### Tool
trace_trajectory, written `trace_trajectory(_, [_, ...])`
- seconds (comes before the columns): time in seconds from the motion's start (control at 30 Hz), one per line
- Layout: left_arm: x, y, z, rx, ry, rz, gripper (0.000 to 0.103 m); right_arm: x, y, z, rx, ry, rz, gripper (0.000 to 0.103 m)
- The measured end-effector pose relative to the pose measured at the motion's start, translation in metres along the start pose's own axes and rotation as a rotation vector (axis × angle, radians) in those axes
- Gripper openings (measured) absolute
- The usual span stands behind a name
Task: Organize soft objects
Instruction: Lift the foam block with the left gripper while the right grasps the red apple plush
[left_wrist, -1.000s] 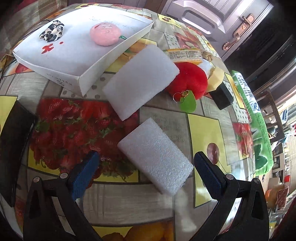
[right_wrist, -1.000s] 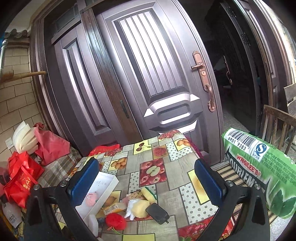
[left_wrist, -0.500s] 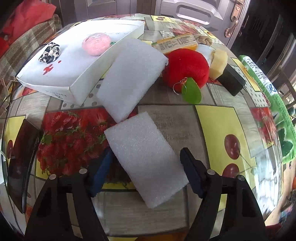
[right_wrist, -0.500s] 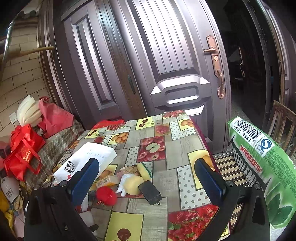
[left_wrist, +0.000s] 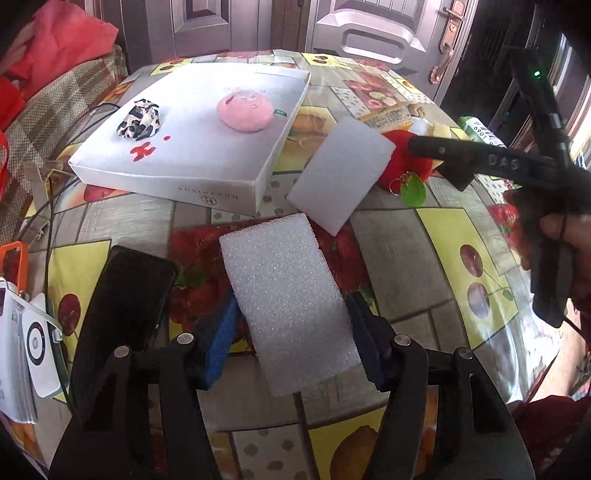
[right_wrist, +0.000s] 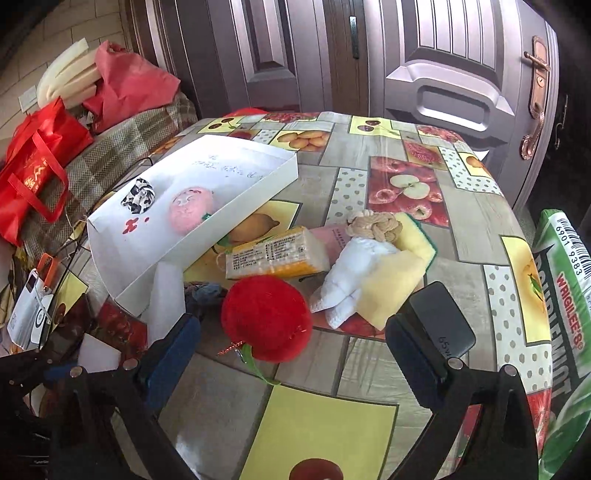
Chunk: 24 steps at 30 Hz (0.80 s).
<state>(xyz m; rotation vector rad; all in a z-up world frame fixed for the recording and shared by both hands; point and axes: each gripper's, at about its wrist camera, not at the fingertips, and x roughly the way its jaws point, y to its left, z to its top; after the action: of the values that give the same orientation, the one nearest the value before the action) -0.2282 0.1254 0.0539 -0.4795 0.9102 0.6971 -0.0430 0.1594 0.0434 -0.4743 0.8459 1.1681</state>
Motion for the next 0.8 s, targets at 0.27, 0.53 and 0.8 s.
trace_trajectory(0.27, [-0.040,0.021,0.027,0.005,-0.109,-0.015,0.059,0.038,0.010,-0.002,0.060,0.101,-0.029,0.063])
trace_trajectory(0.53, [-0.089,0.030,0.064,-0.021,-0.286,-0.029,0.059,-0.025,-0.009,-0.015,0.174,-0.009,0.036,0.058])
trace_trajectory(0.8, [-0.156,0.050,0.105,-0.025,-0.479,0.047,0.059,-0.120,-0.018,0.017,0.202,-0.285,0.057,0.058])
